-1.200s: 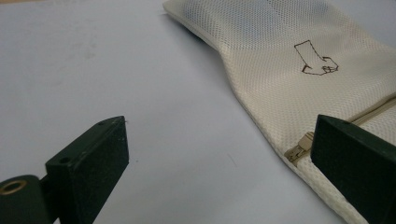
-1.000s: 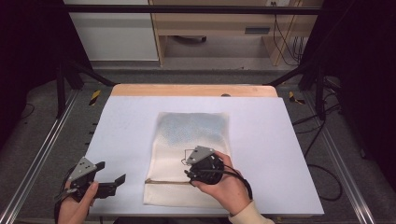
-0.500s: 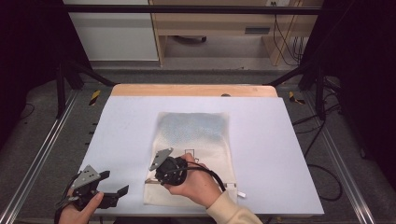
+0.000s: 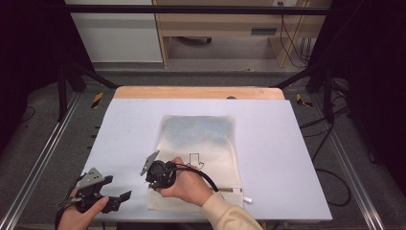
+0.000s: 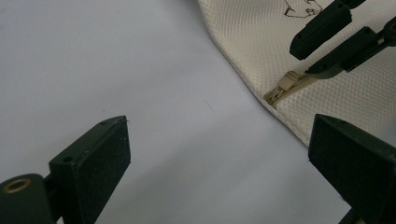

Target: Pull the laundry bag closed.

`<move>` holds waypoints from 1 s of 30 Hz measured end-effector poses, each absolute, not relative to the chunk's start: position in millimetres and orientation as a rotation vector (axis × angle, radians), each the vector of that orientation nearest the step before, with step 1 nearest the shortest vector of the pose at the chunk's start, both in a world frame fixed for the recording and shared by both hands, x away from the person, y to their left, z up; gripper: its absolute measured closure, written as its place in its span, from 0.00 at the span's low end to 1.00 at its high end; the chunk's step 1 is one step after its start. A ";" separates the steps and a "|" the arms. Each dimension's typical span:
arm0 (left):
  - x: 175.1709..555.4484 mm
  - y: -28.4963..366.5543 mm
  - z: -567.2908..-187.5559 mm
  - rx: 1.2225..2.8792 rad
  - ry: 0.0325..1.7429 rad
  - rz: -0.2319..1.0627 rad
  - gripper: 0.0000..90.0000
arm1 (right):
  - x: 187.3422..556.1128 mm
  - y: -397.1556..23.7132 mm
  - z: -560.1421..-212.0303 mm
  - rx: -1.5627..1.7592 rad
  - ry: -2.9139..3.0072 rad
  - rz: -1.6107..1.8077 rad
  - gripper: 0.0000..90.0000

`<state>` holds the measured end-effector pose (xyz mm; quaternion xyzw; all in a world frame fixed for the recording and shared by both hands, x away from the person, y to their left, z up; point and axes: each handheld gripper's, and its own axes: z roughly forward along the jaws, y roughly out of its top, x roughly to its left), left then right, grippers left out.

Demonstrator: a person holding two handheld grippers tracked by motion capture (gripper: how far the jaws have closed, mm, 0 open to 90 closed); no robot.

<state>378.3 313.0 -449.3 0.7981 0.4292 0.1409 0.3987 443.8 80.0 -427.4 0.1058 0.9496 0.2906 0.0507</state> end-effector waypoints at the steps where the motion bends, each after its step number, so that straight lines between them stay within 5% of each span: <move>1: 378.1 313.5 -449.5 2.020 1.087 0.354 0.06 | 445.5 81.7 -429.5 0.323 2.904 0.879 0.81; 11: 377.9 315.9 -449.3 2.012 1.090 0.336 0.06 | 452.2 94.9 -439.9 0.322 2.989 0.812 0.81; 15: 376.9 314.2 -448.3 2.010 1.083 0.334 0.07 | 454.7 96.7 -443.2 0.312 2.998 0.791 0.90; 30: 370.3 279.2 -447.8 2.049 0.967 0.251 0.14 | 446.4 80.7 -410.6 0.280 2.917 0.932 0.91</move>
